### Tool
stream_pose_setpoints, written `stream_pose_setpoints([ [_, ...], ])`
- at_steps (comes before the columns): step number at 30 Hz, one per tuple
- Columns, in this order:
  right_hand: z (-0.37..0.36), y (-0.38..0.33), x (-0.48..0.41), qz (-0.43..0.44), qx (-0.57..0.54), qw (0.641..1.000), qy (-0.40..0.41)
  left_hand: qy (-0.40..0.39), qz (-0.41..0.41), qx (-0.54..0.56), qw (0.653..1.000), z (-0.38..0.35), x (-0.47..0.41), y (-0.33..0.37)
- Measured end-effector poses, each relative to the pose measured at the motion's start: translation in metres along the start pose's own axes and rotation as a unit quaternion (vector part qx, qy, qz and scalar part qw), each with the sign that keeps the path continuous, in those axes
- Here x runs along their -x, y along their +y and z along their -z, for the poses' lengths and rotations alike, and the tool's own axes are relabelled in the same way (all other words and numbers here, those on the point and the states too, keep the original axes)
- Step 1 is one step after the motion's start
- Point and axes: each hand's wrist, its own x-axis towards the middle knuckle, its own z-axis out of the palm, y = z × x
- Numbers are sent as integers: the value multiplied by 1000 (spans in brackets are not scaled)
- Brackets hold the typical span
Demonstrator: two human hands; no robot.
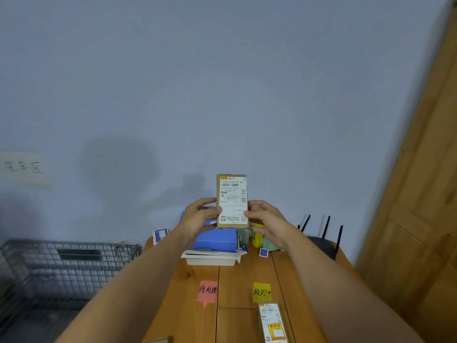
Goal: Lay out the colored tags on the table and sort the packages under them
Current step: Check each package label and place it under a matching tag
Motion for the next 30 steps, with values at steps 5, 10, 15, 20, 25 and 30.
stream_pose_setpoints([
  [5,12,7,20,-6,0,1000,0,9,11,-26,1000,-15,19,-4],
  [10,28,19,56,-11,22,1000,17,-15,31,-21,999,-32,48,-20],
  [15,61,45,103,-39,34,997,52,-21,64,19,998,-69,89,-51],
  [20,90,85,155,-93,72,991,68,-54,106,-2,993,-104,144,-92],
  [25,118,120,184,-189,153,969,38,-111,176,-90,974,-122,172,-123],
  [30,138,161,182,-221,155,963,13,-84,212,-104,968,-145,177,-166],
])
